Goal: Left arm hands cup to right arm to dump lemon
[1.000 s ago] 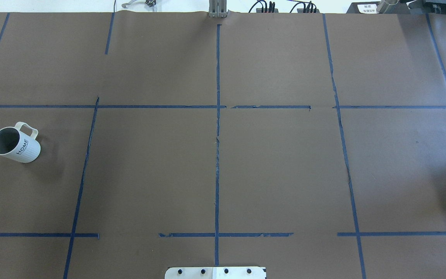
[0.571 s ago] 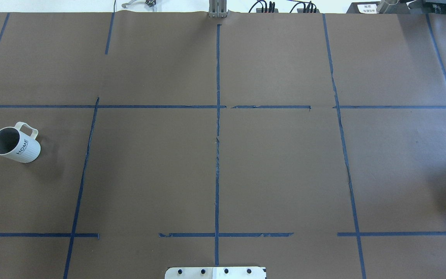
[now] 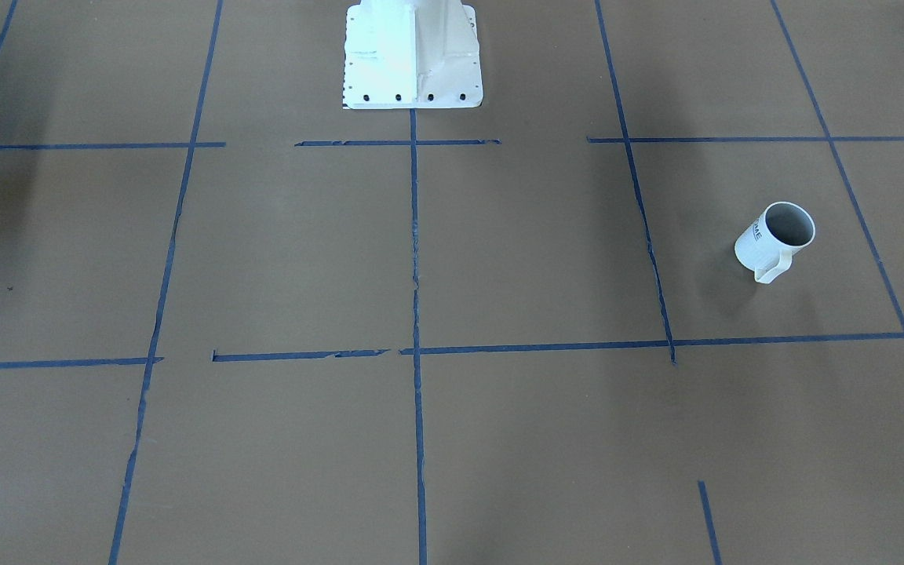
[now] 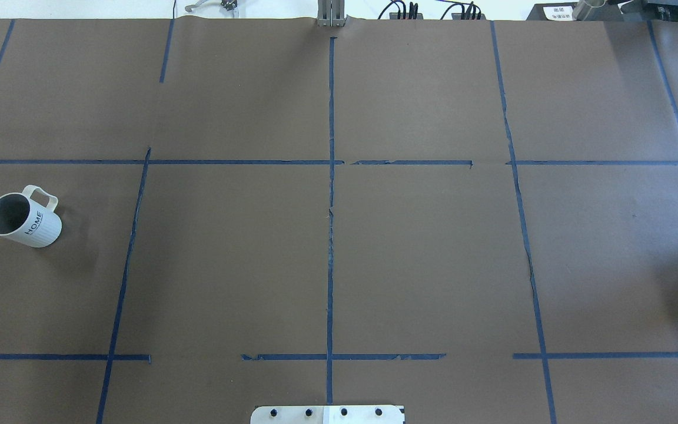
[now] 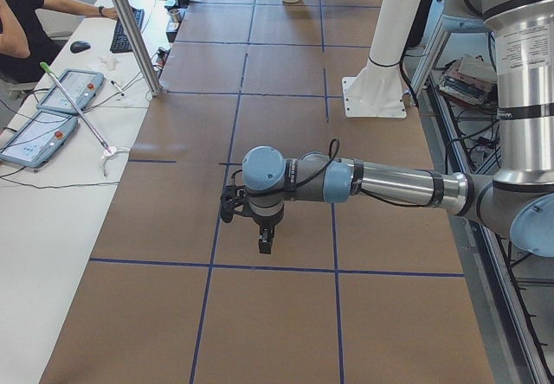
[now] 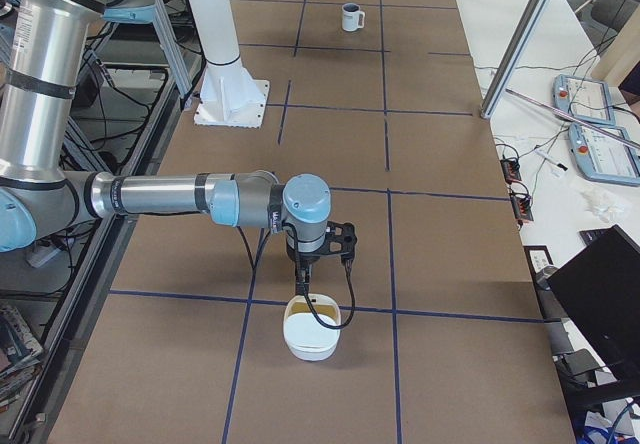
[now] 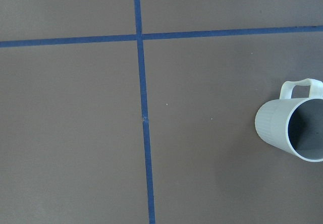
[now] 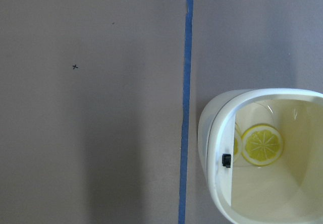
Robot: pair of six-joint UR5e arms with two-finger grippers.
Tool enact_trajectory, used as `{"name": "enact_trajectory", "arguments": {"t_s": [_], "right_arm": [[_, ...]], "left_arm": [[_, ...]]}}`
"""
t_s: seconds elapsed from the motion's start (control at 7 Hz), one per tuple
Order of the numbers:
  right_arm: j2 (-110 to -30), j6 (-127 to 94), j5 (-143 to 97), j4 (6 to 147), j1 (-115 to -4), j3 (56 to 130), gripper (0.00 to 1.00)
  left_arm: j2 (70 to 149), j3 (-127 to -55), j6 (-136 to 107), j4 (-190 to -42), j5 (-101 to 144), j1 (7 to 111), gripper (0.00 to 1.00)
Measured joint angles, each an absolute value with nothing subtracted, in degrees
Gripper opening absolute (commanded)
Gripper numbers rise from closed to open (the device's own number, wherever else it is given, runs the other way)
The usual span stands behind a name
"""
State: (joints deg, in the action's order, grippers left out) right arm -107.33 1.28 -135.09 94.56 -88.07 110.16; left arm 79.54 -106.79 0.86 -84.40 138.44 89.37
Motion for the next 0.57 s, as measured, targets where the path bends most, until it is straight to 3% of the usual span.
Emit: {"name": "enact_trajectory", "arguments": {"t_s": [0.57], "right_arm": [[-107.23,1.19,-135.19,92.92,-88.0,107.72,1.0]], "left_arm": [[80.04,-105.54,0.94,-84.29,137.79,89.82,1.0]]}}
